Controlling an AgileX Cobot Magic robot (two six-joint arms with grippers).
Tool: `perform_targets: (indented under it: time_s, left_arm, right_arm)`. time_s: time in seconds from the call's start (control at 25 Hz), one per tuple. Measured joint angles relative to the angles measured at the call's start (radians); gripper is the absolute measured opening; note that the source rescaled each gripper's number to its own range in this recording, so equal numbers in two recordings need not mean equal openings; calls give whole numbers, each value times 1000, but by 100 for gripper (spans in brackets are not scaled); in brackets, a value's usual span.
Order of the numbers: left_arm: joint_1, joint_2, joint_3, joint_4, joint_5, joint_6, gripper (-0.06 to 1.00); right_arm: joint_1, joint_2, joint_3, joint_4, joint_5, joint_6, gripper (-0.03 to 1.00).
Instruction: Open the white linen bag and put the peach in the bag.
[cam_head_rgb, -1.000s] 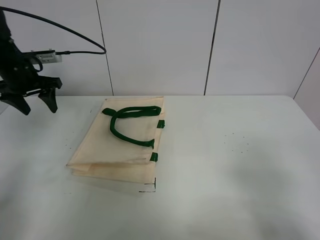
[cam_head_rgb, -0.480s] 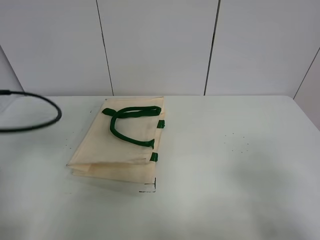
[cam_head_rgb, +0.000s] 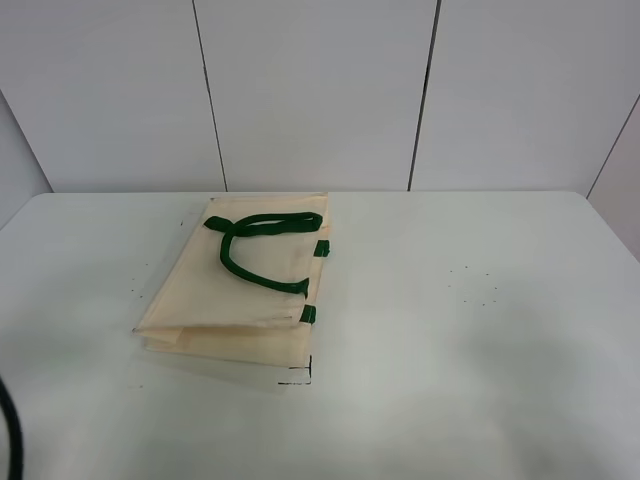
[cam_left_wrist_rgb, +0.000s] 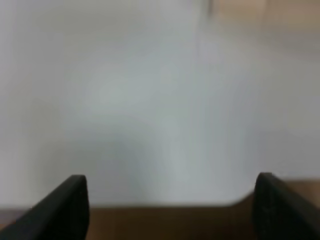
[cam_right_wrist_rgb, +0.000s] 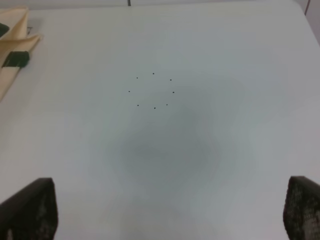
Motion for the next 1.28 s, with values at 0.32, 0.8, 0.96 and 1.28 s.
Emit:
perform_targets:
  time_s: [0.32, 0.8, 0.96, 1.28]
  left_arm:
    - [0, -192, 5, -4, -9, 5, 100]
    - [0, -244, 5, -6, -13, 6, 100]
    - [0, -244, 5, -6, -13, 6, 100]
    - [-8, -244, 5, -7, -13, 6, 100]
  right_arm:
    - [0, 0, 0, 0, 0, 0, 100]
    - [0, 0, 0, 0, 0, 0, 100]
    - [0, 0, 0, 0, 0, 0, 100]
    - [0, 0, 0, 0, 0, 0, 100]
